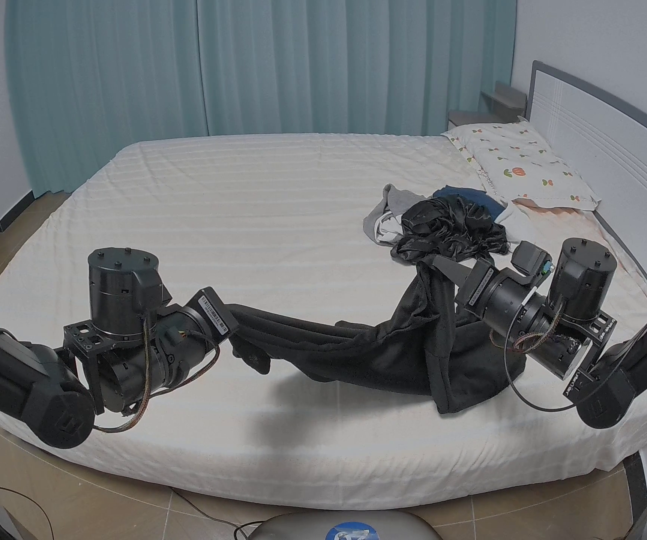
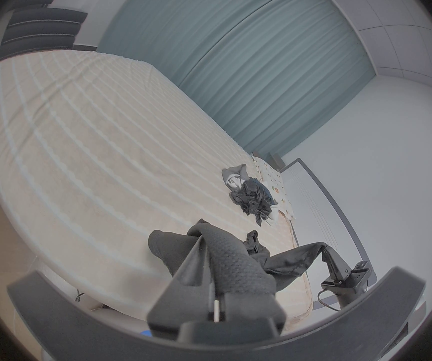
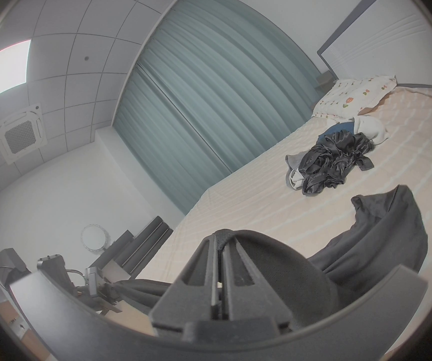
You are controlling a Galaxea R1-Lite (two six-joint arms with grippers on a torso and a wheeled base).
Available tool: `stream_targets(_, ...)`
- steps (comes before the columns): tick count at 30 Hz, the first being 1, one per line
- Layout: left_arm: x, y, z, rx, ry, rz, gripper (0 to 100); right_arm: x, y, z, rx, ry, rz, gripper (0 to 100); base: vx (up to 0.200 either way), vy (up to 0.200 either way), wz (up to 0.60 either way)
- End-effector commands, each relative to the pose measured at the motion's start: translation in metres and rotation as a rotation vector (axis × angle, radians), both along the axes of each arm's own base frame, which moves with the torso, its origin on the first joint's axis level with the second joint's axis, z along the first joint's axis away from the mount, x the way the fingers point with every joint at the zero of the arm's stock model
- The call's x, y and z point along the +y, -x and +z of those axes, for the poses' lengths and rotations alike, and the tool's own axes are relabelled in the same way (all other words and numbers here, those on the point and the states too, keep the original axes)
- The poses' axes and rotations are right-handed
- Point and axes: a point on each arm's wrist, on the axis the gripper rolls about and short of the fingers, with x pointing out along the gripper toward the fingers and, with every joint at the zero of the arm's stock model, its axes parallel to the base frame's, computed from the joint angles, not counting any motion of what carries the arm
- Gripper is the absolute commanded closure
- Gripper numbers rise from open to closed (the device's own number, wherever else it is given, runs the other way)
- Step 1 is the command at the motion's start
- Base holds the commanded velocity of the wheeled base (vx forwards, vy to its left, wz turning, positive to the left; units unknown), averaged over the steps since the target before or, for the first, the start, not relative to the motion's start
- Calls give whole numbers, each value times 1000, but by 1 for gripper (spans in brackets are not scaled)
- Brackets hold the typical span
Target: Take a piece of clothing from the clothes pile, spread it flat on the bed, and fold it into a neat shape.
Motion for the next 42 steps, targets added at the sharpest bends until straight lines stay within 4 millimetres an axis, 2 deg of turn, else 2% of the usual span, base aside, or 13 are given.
stream_targets(1,1,1,5,-16,-3,26,100,2,-1,-1,-12,23,-27,100,0,200,0)
stream_targets(17,2,0,6,-30,-20,71,100,6,-11,-5,-42,100,-151,100,0,200,0)
stream_targets(26,1,-1,7,-38,-15,74,100,3,-14,1,-100,80,-181,100,0,200,0)
stream_targets(32,1,-4,6,-31,-9,59,100,-5,-22,8,-120,83,-156,100,0,0,0)
stream_targets(36,-1,-4,7,-32,4,29,100,-8,-21,3,-93,95,-157,100,0,0,0)
stream_targets(39,-2,-5,11,-39,12,22,100,-11,-18,-2,-70,94,-159,100,-67,0,0)
stream_targets(42,-3,0,8,-27,7,10,100,-18,-2,-2,-36,77,-154,100,-200,0,0)
